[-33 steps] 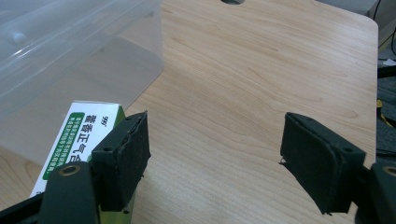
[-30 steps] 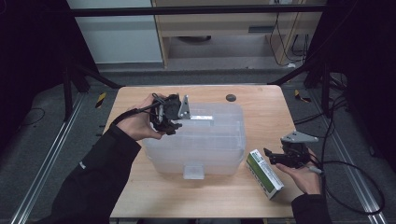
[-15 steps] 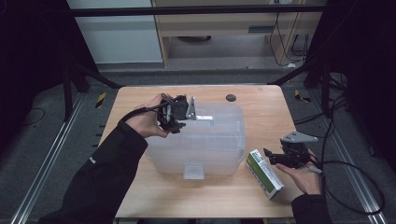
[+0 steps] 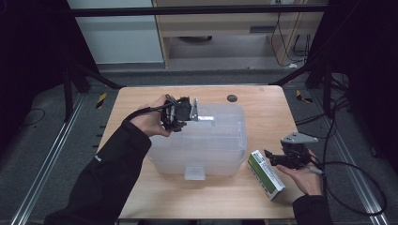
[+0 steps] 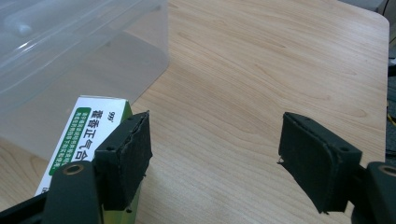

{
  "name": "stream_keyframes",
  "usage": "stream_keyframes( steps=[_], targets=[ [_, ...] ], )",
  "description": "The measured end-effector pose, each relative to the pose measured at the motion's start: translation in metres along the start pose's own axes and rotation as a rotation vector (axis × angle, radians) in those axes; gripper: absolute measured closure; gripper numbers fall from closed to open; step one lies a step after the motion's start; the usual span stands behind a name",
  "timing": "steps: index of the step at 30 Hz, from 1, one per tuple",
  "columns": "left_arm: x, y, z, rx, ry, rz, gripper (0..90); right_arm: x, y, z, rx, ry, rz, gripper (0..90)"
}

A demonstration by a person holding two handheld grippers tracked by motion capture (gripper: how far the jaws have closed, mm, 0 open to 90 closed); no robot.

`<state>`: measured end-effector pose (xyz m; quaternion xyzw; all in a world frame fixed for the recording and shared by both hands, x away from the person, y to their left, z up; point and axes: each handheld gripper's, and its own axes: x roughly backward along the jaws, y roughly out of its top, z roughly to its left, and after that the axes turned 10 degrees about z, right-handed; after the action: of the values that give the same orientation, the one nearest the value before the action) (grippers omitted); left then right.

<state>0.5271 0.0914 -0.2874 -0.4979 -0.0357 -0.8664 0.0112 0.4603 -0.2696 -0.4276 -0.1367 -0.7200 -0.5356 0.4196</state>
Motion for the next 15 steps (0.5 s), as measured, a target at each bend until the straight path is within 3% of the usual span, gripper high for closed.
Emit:
stream_keyframes(
  steps=[6,15],
  targets=[
    [0.0015,0.0007,0.0012,-0.009,0.0,0.011,73.0,-0.0003,0.0002,0.0007,0.003,0.006,0.0,26.5],
    [0.0023,0.0018,0.0018,-0.023,-0.001,0.016,74.2,0.0038,0.0033,0.0047,0.004,0.017,-0.019,33.3]
  ],
)
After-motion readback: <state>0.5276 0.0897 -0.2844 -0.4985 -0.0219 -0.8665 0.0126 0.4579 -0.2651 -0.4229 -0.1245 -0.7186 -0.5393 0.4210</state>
